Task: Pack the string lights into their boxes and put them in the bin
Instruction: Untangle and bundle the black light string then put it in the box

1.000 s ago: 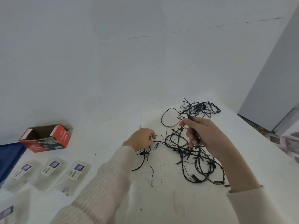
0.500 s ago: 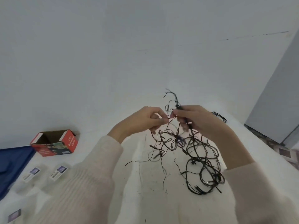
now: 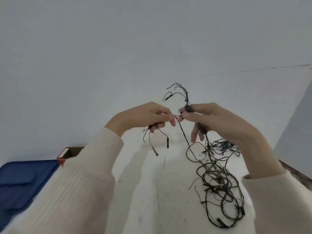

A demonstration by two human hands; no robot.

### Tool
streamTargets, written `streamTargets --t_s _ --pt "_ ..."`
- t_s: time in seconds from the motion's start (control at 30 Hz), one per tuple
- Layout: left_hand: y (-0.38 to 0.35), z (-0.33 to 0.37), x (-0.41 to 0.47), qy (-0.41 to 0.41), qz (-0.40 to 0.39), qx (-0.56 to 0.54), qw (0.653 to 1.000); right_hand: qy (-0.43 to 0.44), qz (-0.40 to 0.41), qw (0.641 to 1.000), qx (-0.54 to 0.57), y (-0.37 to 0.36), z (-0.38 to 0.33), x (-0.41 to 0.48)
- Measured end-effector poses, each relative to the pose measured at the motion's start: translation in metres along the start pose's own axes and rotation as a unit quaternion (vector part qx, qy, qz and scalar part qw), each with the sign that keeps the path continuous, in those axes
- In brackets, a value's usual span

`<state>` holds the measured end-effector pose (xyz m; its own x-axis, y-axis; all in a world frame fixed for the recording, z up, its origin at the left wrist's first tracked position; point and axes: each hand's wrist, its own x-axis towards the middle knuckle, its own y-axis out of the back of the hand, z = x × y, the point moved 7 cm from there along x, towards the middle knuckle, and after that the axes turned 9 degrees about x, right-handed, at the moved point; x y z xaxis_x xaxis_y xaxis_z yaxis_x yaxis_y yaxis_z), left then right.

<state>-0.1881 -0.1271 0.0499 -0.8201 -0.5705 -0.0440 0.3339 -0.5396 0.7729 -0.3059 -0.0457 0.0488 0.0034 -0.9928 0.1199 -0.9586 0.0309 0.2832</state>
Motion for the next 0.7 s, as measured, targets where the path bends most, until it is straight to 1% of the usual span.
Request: streamTargets --t_s 0.03,0.07,0.1,0.13,0.2,0.23,0.33,0.37,0.43,0.5,0.53,0.57,0.6,0.63,0.67,0.7 --pt "0.003 0.011 0.002 -0.015 0.005 0.012 1.000 -0.001 -0.044 0.999 0.011 -0.013 -0.002 0.003" --pt "0.009 0.016 0.003 -0.022 0.015 0.025 0.999 -0.003 -0.063 0.998 0.018 -0.018 -0.002 0.006" --pt "0.016 0.014 0.002 -0.018 0.022 0.031 0.999 -0.003 -0.056 0.998 0.027 -0.017 -0.001 0.010" --pt "0.021 0.009 -0.001 -0.003 0.016 0.030 0.999 -0.003 -0.031 0.999 0.042 -0.011 0.001 0.012" --pt "0.023 -0.004 -0.010 0.028 -0.021 0.022 0.999 0.008 0.015 0.998 0.056 0.004 0.004 0.013" --pt "0.025 -0.011 -0.012 0.039 -0.026 0.008 0.999 0.018 0.024 0.999 0.037 0.007 0.003 0.013" --pt "0.033 -0.020 -0.014 0.059 0.024 -0.057 0.996 0.070 0.026 0.996 -0.052 -0.001 -0.006 0.013" --pt "0.034 -0.019 -0.013 0.062 0.026 -0.061 0.996 0.092 0.020 0.992 -0.088 -0.006 -0.011 0.014" --pt "0.031 -0.008 -0.012 0.055 0.000 -0.038 0.998 0.113 -0.033 0.978 -0.173 -0.021 -0.018 0.019" --pt "0.033 0.007 -0.013 0.040 -0.011 -0.021 0.999 0.093 -0.089 0.972 -0.197 -0.034 -0.016 0.026" --pt "0.040 0.013 -0.012 0.031 0.012 -0.026 0.999 0.081 -0.098 0.975 -0.183 -0.037 -0.016 0.030" --pt "0.049 0.017 -0.011 0.024 0.063 -0.031 0.997 0.070 -0.091 0.980 -0.160 -0.037 -0.018 0.034" --pt "0.061 0.018 -0.011 0.021 0.144 -0.038 0.989 0.062 -0.073 0.987 -0.133 -0.034 -0.022 0.039" --pt "0.072 0.014 -0.014 0.023 0.244 -0.065 0.967 0.062 -0.051 0.992 -0.097 -0.030 -0.029 0.044" --pt "0.075 0.009 -0.021 0.022 0.338 -0.118 0.934 0.071 -0.026 0.996 -0.056 -0.025 -0.038 0.049" --pt "0.069 0.002 -0.025 0.011 0.393 -0.192 0.899 0.080 0.002 0.997 -0.011 -0.020 -0.049 0.054"
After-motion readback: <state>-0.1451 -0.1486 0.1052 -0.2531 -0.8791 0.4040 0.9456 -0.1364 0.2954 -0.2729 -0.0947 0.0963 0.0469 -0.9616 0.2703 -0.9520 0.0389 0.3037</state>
